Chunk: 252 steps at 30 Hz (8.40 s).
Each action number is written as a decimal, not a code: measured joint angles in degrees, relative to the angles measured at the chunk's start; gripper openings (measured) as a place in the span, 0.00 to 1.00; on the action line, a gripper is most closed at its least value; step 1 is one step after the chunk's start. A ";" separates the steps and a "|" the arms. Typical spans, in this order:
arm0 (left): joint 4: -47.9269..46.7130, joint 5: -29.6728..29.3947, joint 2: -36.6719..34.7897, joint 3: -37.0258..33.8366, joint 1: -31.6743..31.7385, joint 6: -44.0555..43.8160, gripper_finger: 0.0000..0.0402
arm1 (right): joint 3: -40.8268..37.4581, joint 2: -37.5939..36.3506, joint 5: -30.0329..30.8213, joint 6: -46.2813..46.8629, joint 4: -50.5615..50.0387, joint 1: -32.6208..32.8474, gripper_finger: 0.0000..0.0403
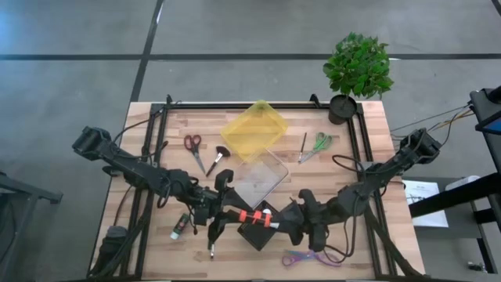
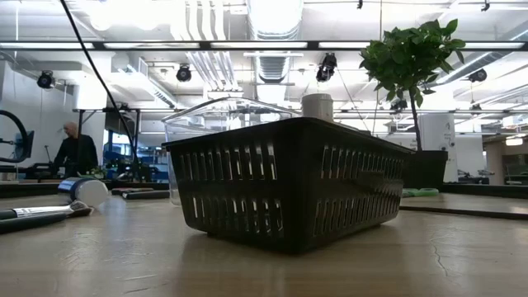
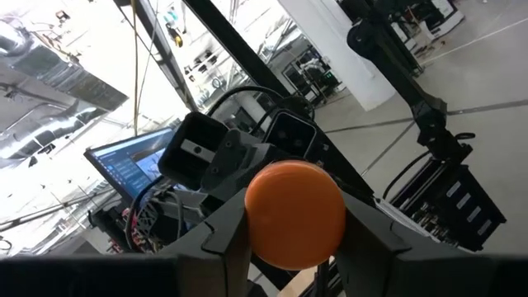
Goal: Pick & Place Paint Supplies
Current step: Put the orange paint bottle into the black bin, then put the blue paint bottle into the black bin
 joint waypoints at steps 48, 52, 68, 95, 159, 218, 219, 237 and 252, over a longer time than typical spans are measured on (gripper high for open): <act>-10.38 -50.80 -11.50 0.02 -12.15 14.04 0.87 | 20.46 2.49 24.94 52.78 -57.11 5.23 0.27; -12.16 -54.26 -11.33 0.00 -13.17 14.08 0.87 | 34.47 8.34 19.67 72.02 -79.99 4.52 0.27; -31.18 -56.48 -11.44 0.00 -15.05 -0.75 0.87 | 62.70 27.24 -2.38 100.12 -113.34 -0.12 0.27; -33.01 -52.29 -11.32 -7.52 -15.15 -9.60 0.87 | 43.38 22.37 -5.26 108.48 -102.18 -2.44 0.27; -32.81 -49.80 -11.32 -7.52 -15.12 -9.62 0.87 | 27.01 17.73 -10.90 107.61 -88.69 -7.43 0.27; -33.29 -49.48 -11.32 -7.50 -15.12 -9.62 0.87 | 17.51 17.76 -15.75 106.87 -77.63 -8.72 0.56; -33.29 -49.51 -11.32 -7.50 -15.13 -9.62 0.87 | 17.53 17.76 -15.75 106.91 -77.61 -8.74 0.56; -37.27 -50.10 -11.32 -7.50 -14.98 -15.16 0.87 | 17.57 7.56 -3.68 107.21 -77.58 -4.49 0.58; -65.08 -42.83 -11.32 -7.52 -10.02 -39.19 0.87 | 17.30 2.08 10.39 107.41 -79.55 5.13 0.58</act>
